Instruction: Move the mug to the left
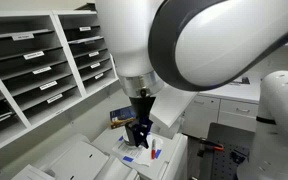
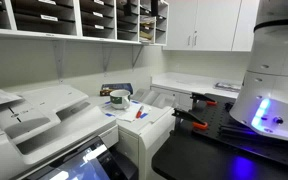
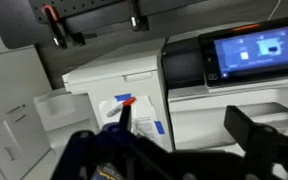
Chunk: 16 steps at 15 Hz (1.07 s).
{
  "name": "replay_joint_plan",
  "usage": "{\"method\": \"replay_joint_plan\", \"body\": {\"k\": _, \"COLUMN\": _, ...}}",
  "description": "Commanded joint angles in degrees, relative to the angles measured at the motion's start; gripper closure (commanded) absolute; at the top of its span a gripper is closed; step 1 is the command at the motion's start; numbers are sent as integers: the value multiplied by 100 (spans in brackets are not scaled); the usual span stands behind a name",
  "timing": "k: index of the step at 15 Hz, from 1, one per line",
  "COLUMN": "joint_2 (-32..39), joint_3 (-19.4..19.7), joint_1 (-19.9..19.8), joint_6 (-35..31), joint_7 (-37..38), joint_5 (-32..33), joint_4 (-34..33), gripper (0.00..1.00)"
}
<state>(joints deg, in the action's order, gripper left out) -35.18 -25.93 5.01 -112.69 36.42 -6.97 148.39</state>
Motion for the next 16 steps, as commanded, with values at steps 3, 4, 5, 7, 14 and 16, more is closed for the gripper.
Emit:
{"method": "replay_joint_plan", "body": {"k": 3, "joint_2": 33, "joint_3": 108, "joint_1": 118, "joint_6": 2, "joint_7": 62, "joint_5": 74, "joint_4": -5, "gripper": 0}}
{"method": "replay_joint_plan", "body": {"k": 4, "joint_2": 33, "joint_3": 108, "joint_1": 117, "joint_6": 2, "joint_7": 62, "joint_5": 74, "joint_4": -5, "gripper": 0}}
{"method": "replay_joint_plan", "body": {"k": 5, "joint_2": 85, "joint_3": 107, "joint_1": 94, "joint_6": -77, "joint_7": 69, "joint_5": 76, "joint_4": -16, "gripper": 0}}
{"method": "replay_joint_plan", "body": {"k": 7, "joint_2": 386, "joint_3": 171, "joint_1": -40, "joint_6": -274, "joint_7": 94, "joint_5": 76, "joint_4": -118, "gripper": 0}}
{"method": "replay_joint_plan", "body": {"k": 14, "joint_2": 2524, "joint_3": 882, "joint_1": -885, "joint_6": -1884, "joint_7": 324, "joint_5": 496, "joint_4": -925, "gripper": 0}}
{"method": "replay_joint_plan", "body": {"k": 16, "joint_2": 3219, "joint_3": 1174, "joint_1": -911, "joint_6": -2170, "joint_7": 379, "joint_5": 753, "joint_4": -1317, "gripper": 0}}
